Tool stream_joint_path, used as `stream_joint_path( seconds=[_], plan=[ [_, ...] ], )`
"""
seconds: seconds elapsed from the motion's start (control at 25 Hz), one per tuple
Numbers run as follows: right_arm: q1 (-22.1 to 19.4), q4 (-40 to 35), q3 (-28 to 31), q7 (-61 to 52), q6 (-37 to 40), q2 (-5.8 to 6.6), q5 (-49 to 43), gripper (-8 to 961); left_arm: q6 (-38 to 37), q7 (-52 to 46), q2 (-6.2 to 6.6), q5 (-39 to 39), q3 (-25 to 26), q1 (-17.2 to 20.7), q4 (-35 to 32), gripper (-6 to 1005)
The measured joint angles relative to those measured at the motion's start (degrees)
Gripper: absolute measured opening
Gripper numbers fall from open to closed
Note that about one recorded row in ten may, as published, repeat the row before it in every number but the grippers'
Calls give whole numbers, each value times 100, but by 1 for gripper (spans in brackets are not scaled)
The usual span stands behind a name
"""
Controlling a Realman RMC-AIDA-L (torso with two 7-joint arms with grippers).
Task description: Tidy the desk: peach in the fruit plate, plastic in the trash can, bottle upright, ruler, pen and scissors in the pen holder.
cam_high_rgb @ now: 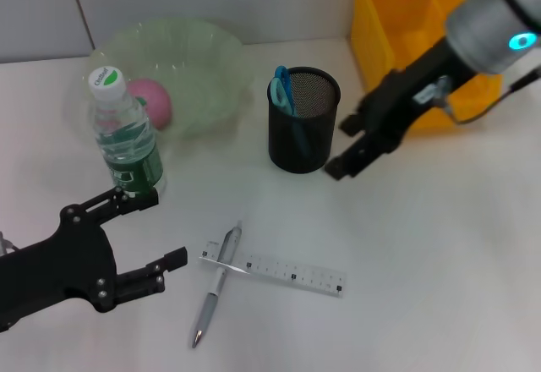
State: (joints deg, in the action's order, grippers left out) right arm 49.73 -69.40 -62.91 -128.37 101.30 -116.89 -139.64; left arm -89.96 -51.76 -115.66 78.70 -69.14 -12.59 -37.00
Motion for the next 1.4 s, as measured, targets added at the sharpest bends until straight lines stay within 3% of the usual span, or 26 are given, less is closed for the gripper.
stream_joint_path(
  seconds=[0.04, 0.2, 0.36, 0.48, 0.56, 0.6, 0.64, 0.72, 0.84, 1.04, 1.12, 1.2, 1.32, 1.4],
  plan=[
    [0, 0, 0, 0, 0, 0, 0, 767, 4, 1, 22, 42, 0, 1, -4, 801],
    [223, 549, -414, 141, -617, -211, 61, 766, 8, 14, 34, 179, 31, 2, -14, 801],
    [301, 743, -792, 91, -853, -229, 151, 765, 30, 30, 5, 465, 200, 1, -17, 801],
    [124, 332, -848, -91, -721, -234, 152, 764, 30, 30, 5, 465, 200, 1, -17, 801],
    [-260, -356, -777, -154, -570, -214, 143, 764, -48, -50, -24, 514, 224, 9, -193, 801],
    [-678, -1045, -622, -192, -417, -192, 133, 764, -38, -114, -77, 600, 225, -18, -366, 801],
    [-678, -1045, -622, -192, -417, -192, 133, 763, -38, -114, -77, 600, 225, -18, -366, 801],
    [-1199, -1909, -183, -209, -97, -184, 186, 763, 158, -489, -207, 1022, 230, -242, -761, 801],
    [-1944, -2869, 624, -172, 398, -216, 730, 762, 349, -849, -239, 1335, 234, -428, -943, 801],
    [-3415, -3525, 1738, 519, 776, -230, 2249, 761, 446, -1093, -246, 1737, 202, -635, -1155, 801],
    [-3867, -3293, 2100, 1011, 844, -238, 2722, 761, 454, -1336, -250, 1998, 177, -648, -1441, 801],
    [-4349, -2457, 2828, 1863, 1086, -236, 3253, 760, 461, -1717, -271, 2381, 126, -662, -1961, 801],
    [-4485, -1881, 3321, 2423, 1281, -214, 3307, 760, 463, -2058, -277, 2626, -33, -689, -2453, 800],
    [-4616, -885, 4263, 3402, 1512, -196, 3207, 759, 498, -2515, -278, 3003, -322, -788, -3031, 800]
  ],
)
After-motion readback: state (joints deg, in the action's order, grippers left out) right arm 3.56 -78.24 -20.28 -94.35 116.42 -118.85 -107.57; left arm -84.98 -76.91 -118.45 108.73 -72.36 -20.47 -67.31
